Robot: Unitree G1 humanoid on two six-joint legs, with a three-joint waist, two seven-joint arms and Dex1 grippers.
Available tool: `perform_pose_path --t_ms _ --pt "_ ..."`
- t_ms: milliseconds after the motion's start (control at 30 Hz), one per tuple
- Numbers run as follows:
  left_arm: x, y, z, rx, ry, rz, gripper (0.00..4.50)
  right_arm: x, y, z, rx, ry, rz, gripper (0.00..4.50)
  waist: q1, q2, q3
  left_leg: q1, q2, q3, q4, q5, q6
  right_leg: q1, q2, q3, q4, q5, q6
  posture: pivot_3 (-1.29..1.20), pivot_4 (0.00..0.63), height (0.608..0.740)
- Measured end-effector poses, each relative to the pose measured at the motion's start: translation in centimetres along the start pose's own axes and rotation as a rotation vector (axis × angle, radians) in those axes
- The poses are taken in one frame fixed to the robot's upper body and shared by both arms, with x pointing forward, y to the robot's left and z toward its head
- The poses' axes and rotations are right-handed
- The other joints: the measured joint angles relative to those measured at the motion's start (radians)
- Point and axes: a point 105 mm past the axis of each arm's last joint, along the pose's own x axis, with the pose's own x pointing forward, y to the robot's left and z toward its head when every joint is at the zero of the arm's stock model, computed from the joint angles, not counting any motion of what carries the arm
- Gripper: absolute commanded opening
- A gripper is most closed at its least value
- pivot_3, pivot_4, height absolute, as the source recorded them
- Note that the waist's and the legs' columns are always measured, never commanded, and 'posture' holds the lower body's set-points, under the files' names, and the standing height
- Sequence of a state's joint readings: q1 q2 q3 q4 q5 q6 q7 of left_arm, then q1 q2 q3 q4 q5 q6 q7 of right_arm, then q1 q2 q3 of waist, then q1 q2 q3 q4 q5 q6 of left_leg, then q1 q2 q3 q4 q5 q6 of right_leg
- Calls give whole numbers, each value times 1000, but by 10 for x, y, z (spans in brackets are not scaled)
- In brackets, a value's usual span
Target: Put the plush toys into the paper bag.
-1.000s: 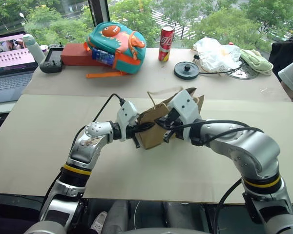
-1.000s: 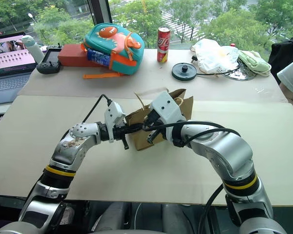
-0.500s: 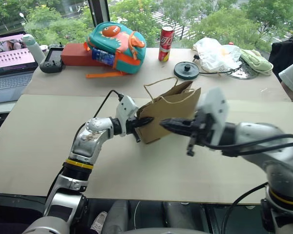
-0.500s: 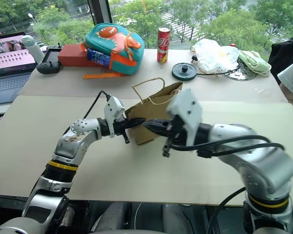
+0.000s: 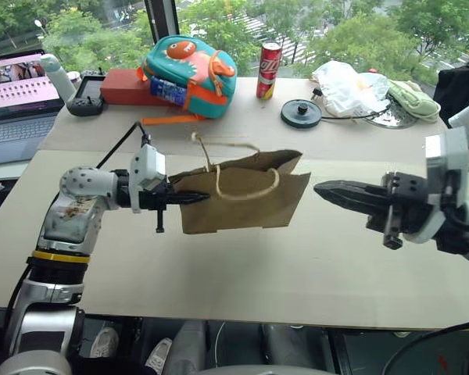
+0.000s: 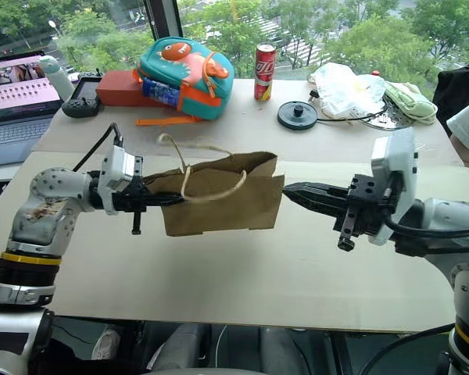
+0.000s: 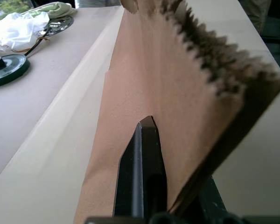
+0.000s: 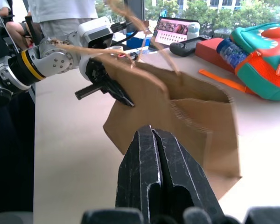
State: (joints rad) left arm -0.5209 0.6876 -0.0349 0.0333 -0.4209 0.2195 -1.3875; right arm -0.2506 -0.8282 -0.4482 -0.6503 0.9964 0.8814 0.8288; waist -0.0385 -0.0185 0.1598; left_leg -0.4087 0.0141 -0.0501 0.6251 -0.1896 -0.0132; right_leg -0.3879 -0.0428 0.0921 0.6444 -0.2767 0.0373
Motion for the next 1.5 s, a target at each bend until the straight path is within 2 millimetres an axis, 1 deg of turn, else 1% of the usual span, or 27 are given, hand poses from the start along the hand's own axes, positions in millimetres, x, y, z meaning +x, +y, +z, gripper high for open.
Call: perform_pose_path --t_ms 167,367,567,633,667,733,767,800,833,900,967,1067,1167,1233,1300,1367,1433,1500 --pt "4 -16 -5 -12 -7 -52 69 -1 -3 1 -5 1 -7 0 -3 0 0 0 0 0 0 0 0 0 0 0 0 0 0 0 150 739" --pt "6 -25 -14 -15 -9 -65 69 -3 -4 2 -11 12 -4 0 -1 0 0 0 0 0 0 0 0 0 0 0 0 0 0 0 150 739" --pt "10 -32 -25 -3 27 -96 69 -4 -4 1 -11 25 5 0 -1 0 0 0 0 0 0 0 0 0 0 1 0 0 0 0 150 739" --pt "12 -35 -28 -4 34 -110 600 -4 -3 0 -13 32 6 0 -1 0 0 0 0 0 0 0 0 0 0 1 0 0 0 0 150 739" --pt "12 -35 -30 -4 43 -113 738 -4 -3 0 -15 35 7 0 -1 0 0 0 0 0 0 0 0 0 0 0 0 0 0 0 150 739" --pt "10 -35 -31 -4 58 -111 1421 -3 -3 0 -16 38 11 0 -1 0 0 0 0 0 0 0 0 0 0 1 0 0 0 0 150 739" --pt "9 -34 -32 -4 69 -111 1874 -2 -3 -1 -15 40 16 0 -1 0 0 0 0 0 0 0 0 0 0 1 0 0 0 0 150 739" --pt "8 -34 -33 -6 75 -113 2126 -1 -2 -2 -16 44 19 0 -2 0 0 0 0 0 0 0 0 0 0 1 0 0 0 0 150 739" --pt "6 -34 -33 -9 85 -113 2528 -1 -2 -3 -16 50 21 0 -2 0 0 0 0 0 0 0 0 0 0 1 0 0 0 0 150 739" --pt "2 -33 -32 -28 105 -116 2528 -1 -2 -5 -18 62 23 0 -2 0 0 0 0 0 0 0 0 0 0 0 0 0 0 0 150 739" --pt "-3 -31 -26 -48 115 -116 2528 -1 -2 -5 -20 68 26 0 -2 0 0 0 0 0 0 0 0 0 0 0 0 -1 2 0 150 739" --pt "-15 -27 -13 -80 126 -107 2528 -2 -3 -8 -22 85 19 0 -3 0 0 0 0 0 0 0 0 0 0 0 1 -2 3 0 150 739" --pt "-31 -21 11 -80 143 -102 2528 -3 -4 -8 -33 106 17 0 -4 0 0 0 1 0 0 0 0 -1 1 0 1 -3 5 0 150 739" --pt "-41 -15 31 -69 147 -81 2528 -4 -3 -9 -33 118 19 0 -4 0 0 0 1 0 0 0 0 0 0 0 1 -3 6 0 150 739" --pt "-51 -14 48 -84 142 -71 2528 -6 -3 -10 -34 136 26 0 -5 0 0 1 1 1 0 0 0 0 0 1 0 -4 6 0 150 739" --pt "-56 -16 56 -110 137 -76 2528 -7 -4 -11 -31 140 25 0 -5 0 0 1 1 1 0 0 0 0 0 1 1 -4 6 0 150 739" --pt "-63 -19 58 -160 156 -77 2528 -9 -4 -12 -36 165 30 0 -6 0 1 1 1 1 0 0 0 -1 1 1 1 -4 6 0 150 739" --pt "-70 -20 60 -171 178 -71 2528 -10 -4 -12 -49 183 38 0 -6 0 1 1 1 1 0 0 0 -1 1 0 1 -4 6 0 150 739"
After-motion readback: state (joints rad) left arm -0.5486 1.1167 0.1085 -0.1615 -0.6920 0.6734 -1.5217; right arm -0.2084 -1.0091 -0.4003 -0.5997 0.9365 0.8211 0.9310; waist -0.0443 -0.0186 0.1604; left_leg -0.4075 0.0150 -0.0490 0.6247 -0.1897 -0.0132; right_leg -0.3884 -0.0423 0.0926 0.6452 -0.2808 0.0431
